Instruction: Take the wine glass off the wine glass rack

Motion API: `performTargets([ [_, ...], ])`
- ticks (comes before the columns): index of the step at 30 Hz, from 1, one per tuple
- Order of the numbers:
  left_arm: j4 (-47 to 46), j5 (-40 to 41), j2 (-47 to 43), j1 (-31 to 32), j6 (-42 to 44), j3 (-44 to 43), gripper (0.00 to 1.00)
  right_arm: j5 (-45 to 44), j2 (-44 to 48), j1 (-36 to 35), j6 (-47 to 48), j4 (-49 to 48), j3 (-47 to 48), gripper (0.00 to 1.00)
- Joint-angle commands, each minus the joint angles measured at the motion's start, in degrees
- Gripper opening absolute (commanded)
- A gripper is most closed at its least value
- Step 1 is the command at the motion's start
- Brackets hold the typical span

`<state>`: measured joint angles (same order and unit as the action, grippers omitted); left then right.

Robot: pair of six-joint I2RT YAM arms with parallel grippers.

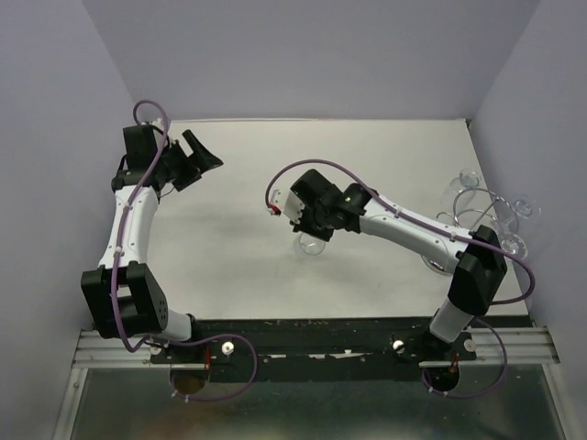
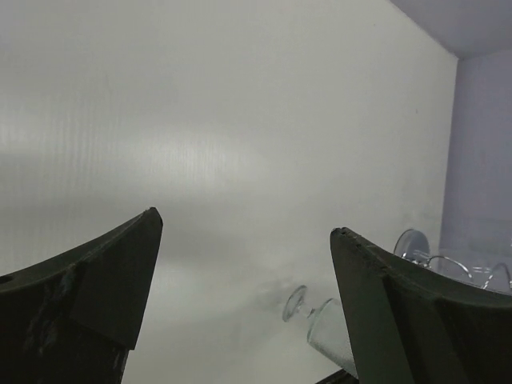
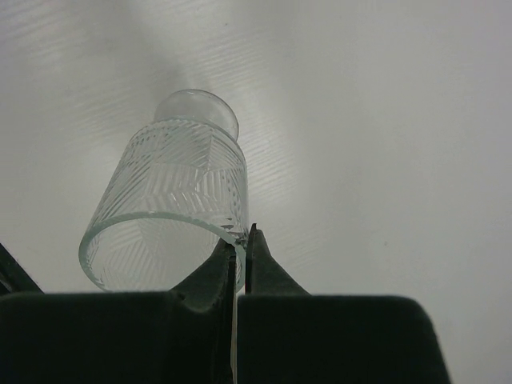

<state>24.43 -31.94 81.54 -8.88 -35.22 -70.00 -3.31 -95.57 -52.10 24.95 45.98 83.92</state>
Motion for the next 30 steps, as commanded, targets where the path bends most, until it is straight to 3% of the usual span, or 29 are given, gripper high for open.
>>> performTargets([
  [1,15.54,5.75,1.07,-0.08,17.8,-7.07,0.99,-0.99,-2.43,0.5,1.07,0.35,0.55,0.01],
  [4,21.62,7.07,2.22,-0.17,21.59,-9.98,0.99,-2.31,-3.83,0.5,0.63,-0.53,-0.16,0.01],
  [10,21.89,4.01,0.82,-0.08,22.3,-8.49,0.99,-2.58,-5.77,0.51,0.28,-1.5,-0.16,0.03],
  [16,23.21,4.6,1.17,3.69,25.55,-9.1,0.99,-2.14,-8.05,0.86,0.63,-2.65,0.19,0.2],
  [23,23.74,6.19,0.2,6.86,26.87,-8.31,0.99,-3.54,-7.18,1.91,0.55,-2.12,5.71,0.7],
  [25,25.31,9.77,0.37,8.7,28.88,-9.1,0.99,-2.49,-6.13,3.13,-1.03,-0.37,8.97,0.77],
  [27,26.72,12.6,0.81,14.4,32.13,-10.5,0.99,-1.61,-4.28,3.93,-1.66,0.86,11.08,0.78],
  [30,28.83,11.21,2.66,18.45,34.78,-12.88,0.97,-1.35,-0.25,5.25,-1.22,1.4,10.66,0.81],
])
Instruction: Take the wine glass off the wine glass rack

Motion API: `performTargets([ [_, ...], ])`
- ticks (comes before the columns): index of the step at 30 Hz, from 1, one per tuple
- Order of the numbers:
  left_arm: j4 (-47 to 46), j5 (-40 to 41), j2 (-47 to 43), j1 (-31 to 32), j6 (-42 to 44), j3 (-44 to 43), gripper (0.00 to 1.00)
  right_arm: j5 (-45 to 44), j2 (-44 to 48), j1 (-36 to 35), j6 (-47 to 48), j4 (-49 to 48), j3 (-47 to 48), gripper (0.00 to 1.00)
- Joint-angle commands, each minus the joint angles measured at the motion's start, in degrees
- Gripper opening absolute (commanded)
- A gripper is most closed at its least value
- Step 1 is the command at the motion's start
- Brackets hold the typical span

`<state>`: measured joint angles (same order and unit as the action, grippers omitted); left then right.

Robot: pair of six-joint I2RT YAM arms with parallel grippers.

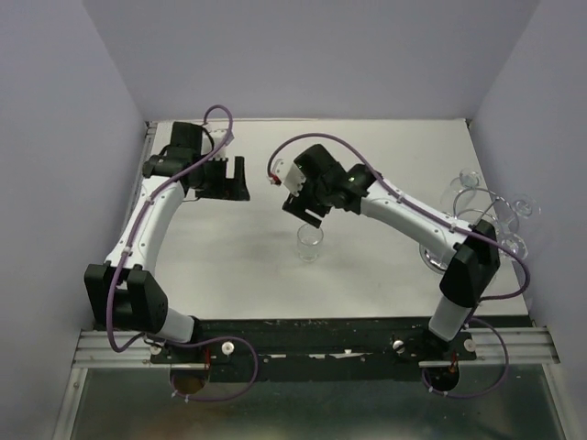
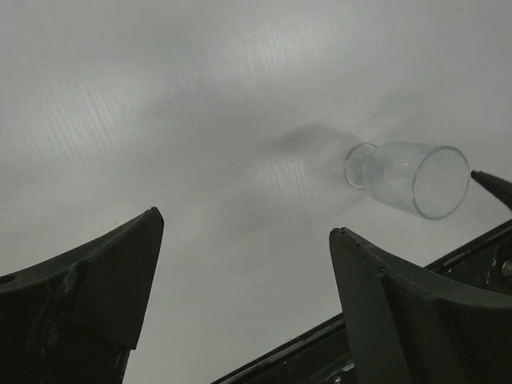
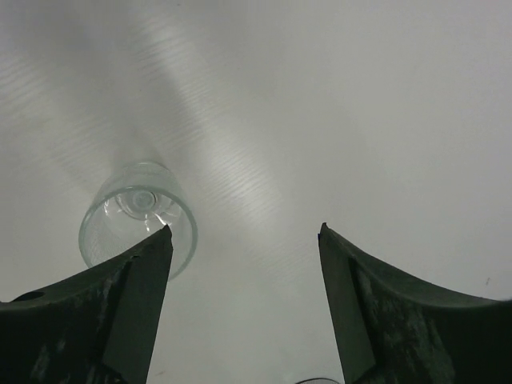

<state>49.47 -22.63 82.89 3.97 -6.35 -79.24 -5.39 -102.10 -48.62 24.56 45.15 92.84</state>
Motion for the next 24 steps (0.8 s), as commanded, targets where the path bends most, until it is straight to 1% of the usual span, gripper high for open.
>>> performTargets([
  [1,4.31,1.28,2.26,6.83,6.08,-4.33,0.95,0.47,8.39,2.21,-1.26,1.88,0.95,0.81],
  [2,4.75,0.93,3.14,7.89,8.09,-4.95,0.9,-0.23,10.76,3.43,-3.35,0.92,0.59,0.81],
  [3,5.19,0.66,4.11,8.77,8.63,-5.83,0.87,1.07,13.31,5.71,-8.16,-0.31,0.5,0.83],
  [4,5.54,0.66,5.08,9.82,9.24,-6.71,0.84,4.74,16.29,9.12,-12.73,-0.67,1.02,0.86],
  [5,5.81,1.44,5.78,10.88,9.77,-7.5,0.83,8.6,18.67,12.12,-16.96,-0.93,1.73,0.86],
  [7,6.86,3.12,7.8,14.74,12.31,-9.78,0.83,11.01,24.47,16.52,-22.08,-3.47,2.69,0.86],
  [9,9.49,2.51,10.0,18.16,15.65,-13.29,0.83,9.36,26.86,17.24,-20.62,-4.8,5.32,0.87],
  [11,13.61,-0.64,12.46,21.59,19.77,-16.71,0.82,5.67,28.8,17.42,-17.28,-6.55,6.39,0.88],
  [12,15.11,-0.83,13.69,23.61,21.36,-18.13,0.82,2.43,29.76,17.59,-15.7,-7.52,6.22,0.88],
  [13,16.34,-0.57,14.57,25.28,22.25,-19.45,0.82,0.92,30.55,17.94,-13.42,-8.66,5.35,0.88],
  [15,16.54,1.7,15.89,28.63,23.05,-19.81,0.81,-1.72,32.49,19.78,-12.25,-11.47,2.63,0.88],
  [18,14.26,6.79,17.65,33.11,22.17,-19.55,0.79,0.8,33.55,27.06,-16.8,-12.1,1.73,0.89],
  [20,11.63,15.03,19.14,35.83,20.07,-19.72,0.74,2.57,33.99,31.64,-19.19,-11.31,2.26,0.89],
  [21,11.61,16.64,20.19,36.37,20.32,-20.42,0.73,3.01,34.25,33.4,-19.89,-11.22,2.17,0.89],
  [22,11.61,16.83,21.33,36.81,20.41,-21.56,0.7,3.71,34.95,34.63,-20.16,-11.13,1.82,0.89],
  [24,11.96,16.48,22.92,36.9,20.24,-23.58,0.67,4.33,35.92,36.22,-20.25,-11.22,0.77,0.89],
])
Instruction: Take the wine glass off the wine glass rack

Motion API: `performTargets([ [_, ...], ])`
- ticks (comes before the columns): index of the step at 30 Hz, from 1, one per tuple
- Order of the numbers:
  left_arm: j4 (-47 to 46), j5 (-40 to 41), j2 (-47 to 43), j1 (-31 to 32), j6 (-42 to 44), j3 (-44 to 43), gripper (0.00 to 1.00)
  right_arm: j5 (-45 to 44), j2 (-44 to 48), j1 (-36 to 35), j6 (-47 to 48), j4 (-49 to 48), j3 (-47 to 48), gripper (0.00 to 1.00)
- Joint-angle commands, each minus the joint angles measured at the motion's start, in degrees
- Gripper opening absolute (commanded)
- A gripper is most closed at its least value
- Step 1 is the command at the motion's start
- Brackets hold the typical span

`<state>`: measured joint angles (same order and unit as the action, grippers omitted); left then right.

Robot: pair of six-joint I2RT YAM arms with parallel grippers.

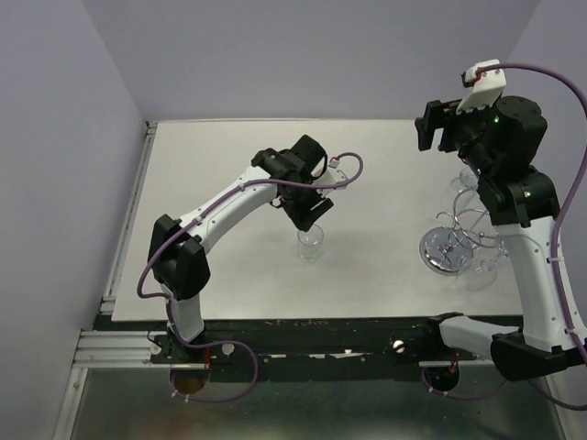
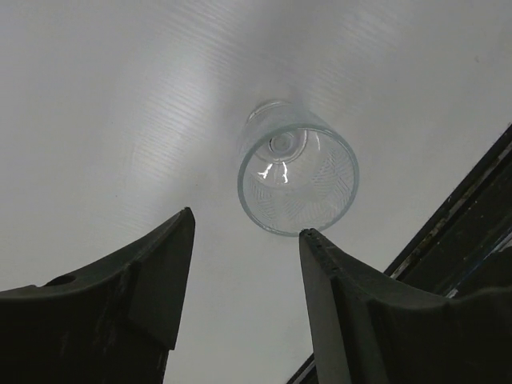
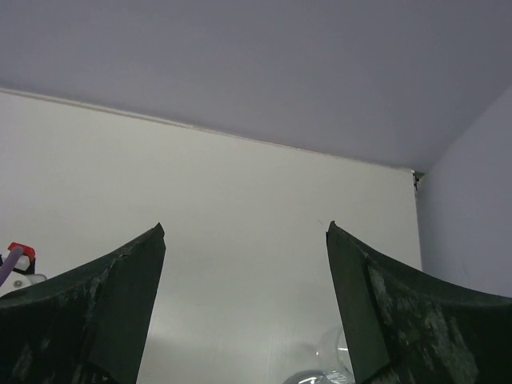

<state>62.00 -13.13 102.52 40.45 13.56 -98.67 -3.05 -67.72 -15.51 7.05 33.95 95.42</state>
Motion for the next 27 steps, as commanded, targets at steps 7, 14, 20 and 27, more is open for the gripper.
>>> performTargets([
  [7,-0.03,2.32,6.29,1.21,1.47,-3.46,0.52,2.7,3.74,6.63,-3.36,-0.56,-4.89,0.89],
  [14,-2.41,1.26,7.69,1.48,1.47,-1.35,0.44,4.37,3.92,8.65,-4.15,-0.64,-5.15,0.89],
  [20,-3.37,0.64,9.1,1.65,1.29,-1.43,0.34,5.51,3.83,9.53,-4.85,-0.21,-4.98,0.89],
  [27,-3.38,0.38,10.59,1.48,1.47,-2.75,0.06,5.77,4.18,10.06,-5.03,-0.29,-5.68,0.88],
])
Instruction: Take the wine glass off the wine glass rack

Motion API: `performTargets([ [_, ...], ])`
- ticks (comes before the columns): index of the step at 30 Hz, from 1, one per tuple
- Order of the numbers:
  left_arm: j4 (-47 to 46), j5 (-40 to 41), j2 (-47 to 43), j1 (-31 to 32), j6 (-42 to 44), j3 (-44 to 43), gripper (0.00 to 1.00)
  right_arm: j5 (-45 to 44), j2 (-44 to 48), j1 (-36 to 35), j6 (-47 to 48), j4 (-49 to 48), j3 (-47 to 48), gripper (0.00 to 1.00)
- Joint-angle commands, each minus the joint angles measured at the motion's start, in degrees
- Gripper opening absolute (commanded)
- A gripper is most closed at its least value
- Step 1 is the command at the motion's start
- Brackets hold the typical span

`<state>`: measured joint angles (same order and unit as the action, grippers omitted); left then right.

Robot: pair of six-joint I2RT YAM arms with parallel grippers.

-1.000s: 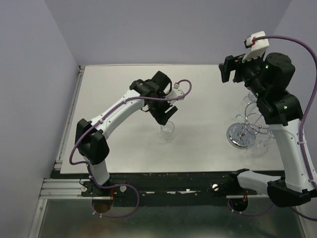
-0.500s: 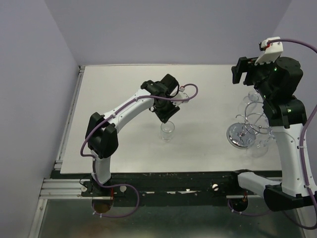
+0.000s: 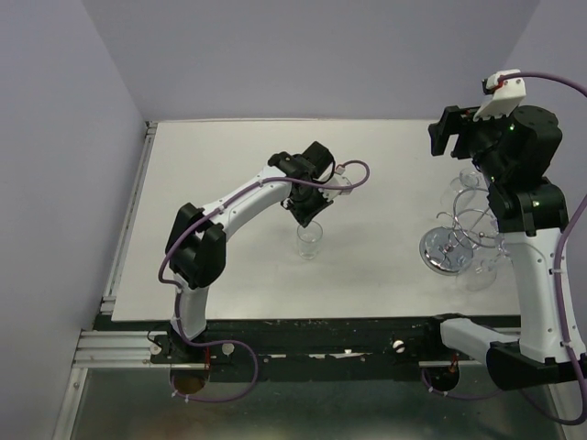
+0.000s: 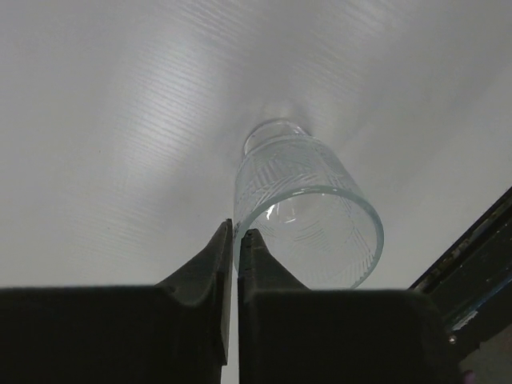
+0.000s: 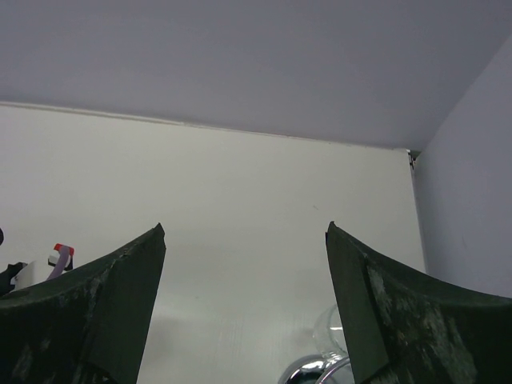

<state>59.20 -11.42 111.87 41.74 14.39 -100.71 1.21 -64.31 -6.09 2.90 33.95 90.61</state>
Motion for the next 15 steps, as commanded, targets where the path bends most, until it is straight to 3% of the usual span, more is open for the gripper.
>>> performTargets([
  [1,-0.4,-0.71,1.33,0.1,0.46,-1.15,0.0,1.51,0.68,0.72,-0.87,-0.29,-1.05,0.89],
  [6,0.91,0.08,2.11,-3.4,0.11,-4.4,0.0,1.51,0.94,1.34,-0.7,-0.29,-1.31,0.89],
  [15,4.08,1.66,7.74,-21.5,-4.19,-18.11,0.0,1.34,2.09,2.31,-0.44,-0.03,-2.45,0.88],
])
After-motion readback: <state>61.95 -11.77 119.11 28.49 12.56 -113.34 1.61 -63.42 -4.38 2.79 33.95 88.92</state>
